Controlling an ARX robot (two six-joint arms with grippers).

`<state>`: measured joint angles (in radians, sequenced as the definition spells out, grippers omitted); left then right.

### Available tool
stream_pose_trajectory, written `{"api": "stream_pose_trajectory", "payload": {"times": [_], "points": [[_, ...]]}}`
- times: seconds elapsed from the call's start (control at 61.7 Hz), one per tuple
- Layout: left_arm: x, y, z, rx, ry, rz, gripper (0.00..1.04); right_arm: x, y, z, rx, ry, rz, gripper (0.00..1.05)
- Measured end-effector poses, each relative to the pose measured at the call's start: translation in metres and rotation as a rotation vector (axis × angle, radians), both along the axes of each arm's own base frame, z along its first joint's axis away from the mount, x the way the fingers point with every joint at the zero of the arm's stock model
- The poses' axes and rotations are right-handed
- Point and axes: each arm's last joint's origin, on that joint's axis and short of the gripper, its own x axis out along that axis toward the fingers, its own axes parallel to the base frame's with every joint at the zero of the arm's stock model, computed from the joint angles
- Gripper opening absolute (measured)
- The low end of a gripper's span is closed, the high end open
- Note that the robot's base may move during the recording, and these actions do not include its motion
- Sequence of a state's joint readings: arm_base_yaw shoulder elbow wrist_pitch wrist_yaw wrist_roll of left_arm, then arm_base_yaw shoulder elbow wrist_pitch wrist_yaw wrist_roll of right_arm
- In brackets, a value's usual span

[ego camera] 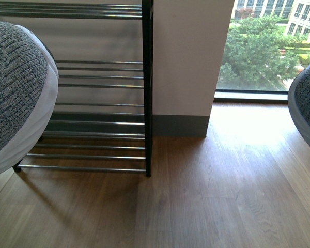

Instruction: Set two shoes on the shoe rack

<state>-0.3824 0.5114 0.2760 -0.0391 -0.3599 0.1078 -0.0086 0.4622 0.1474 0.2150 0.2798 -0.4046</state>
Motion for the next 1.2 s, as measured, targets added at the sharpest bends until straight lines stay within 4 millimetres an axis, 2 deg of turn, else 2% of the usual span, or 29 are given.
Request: {"api": "stream_pose_trajectory", "payload": {"times": [1.199], "points": [[0.0, -0.0005, -0.0002, -0.003, 0.002, -0.014, 0.02, -0.0001, -0.0006, 0.0001, -0.001, 0.0, -0.013, 0.01]]}}
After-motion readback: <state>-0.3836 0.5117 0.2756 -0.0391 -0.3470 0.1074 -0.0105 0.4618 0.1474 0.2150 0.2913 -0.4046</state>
